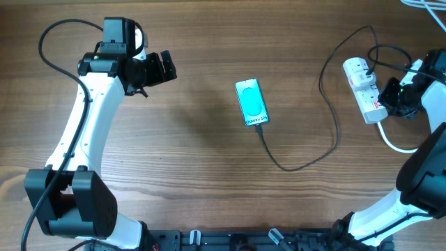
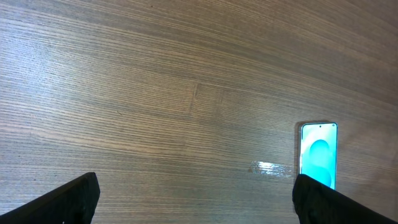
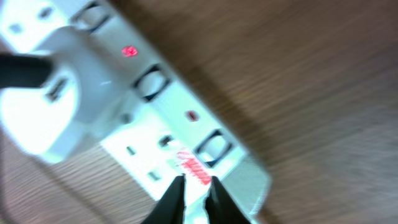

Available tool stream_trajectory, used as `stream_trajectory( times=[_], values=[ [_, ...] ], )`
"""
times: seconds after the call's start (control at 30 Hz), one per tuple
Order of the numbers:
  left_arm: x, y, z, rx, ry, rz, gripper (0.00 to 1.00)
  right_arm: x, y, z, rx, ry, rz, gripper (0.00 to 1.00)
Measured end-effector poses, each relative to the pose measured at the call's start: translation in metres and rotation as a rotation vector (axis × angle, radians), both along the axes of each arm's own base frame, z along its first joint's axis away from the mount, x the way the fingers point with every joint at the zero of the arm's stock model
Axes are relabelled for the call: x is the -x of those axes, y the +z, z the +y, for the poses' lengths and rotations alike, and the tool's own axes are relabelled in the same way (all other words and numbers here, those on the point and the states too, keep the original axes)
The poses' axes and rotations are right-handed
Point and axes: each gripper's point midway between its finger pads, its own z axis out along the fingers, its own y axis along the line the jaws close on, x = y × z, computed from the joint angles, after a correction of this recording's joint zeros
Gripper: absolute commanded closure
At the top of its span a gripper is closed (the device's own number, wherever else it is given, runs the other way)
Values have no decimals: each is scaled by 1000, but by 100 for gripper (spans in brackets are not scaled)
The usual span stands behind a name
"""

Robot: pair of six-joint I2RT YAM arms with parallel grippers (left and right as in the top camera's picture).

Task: Plug charger to phone and switch on socket
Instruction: 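Press the rocker switch beside the charger plug down with the right gripper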

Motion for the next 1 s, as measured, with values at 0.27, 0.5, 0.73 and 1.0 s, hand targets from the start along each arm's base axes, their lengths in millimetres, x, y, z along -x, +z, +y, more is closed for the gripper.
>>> stream_trajectory(
  times=[0.27,0.5,0.73,1.0],
  values=[
    [0,0,0,0,0,0,0,2,0,15,-51,70,0,0],
    [0,0,0,0,0,0,0,-5,1,-1,23,35,-17,0],
    [0,0,0,0,0,0,0,-26,11,-11,73,35,-112,0],
    [0,0,0,0,0,0,0,-26,11,-12,73,34,-113,1]
  ],
)
